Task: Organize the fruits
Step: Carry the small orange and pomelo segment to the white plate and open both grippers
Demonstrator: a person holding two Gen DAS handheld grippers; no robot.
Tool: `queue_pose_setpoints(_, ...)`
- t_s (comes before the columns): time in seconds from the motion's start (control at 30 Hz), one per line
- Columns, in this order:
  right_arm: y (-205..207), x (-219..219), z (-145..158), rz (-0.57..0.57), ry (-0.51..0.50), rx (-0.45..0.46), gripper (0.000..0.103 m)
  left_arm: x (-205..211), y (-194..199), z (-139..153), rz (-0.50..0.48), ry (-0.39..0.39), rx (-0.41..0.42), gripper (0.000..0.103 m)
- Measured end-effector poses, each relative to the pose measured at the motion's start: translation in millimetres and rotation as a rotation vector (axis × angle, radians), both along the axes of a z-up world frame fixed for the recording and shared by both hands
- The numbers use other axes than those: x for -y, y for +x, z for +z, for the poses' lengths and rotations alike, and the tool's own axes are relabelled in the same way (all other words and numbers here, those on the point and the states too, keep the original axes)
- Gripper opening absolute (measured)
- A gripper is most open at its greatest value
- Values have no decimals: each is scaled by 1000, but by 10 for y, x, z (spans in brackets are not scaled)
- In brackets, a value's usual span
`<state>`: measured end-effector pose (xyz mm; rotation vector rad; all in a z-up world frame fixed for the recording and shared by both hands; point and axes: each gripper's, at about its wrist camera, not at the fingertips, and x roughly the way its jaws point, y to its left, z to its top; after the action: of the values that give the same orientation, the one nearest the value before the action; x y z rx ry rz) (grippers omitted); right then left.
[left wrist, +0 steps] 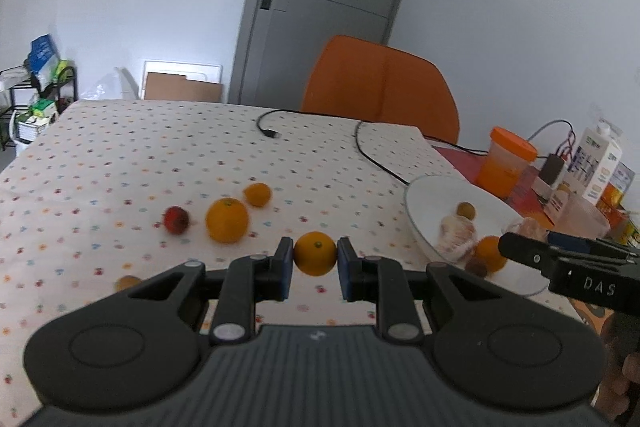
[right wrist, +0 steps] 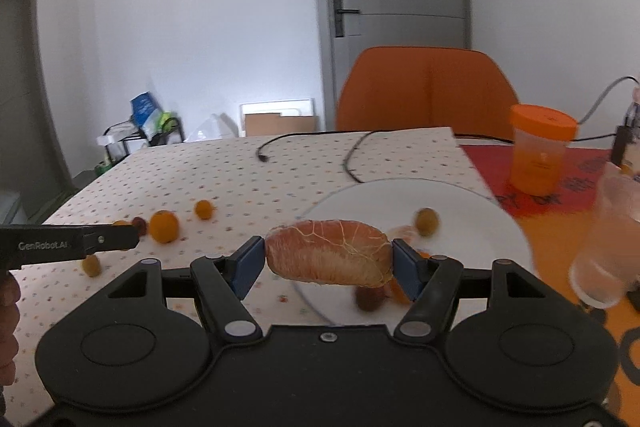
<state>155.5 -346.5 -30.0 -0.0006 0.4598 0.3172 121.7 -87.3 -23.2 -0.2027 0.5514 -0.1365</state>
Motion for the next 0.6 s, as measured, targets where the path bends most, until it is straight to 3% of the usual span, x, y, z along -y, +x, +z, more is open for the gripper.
queue_pose_setpoints(0.6,62,577,-144,-125,20,-21,65,548,220,-20,-115,34,-5,22)
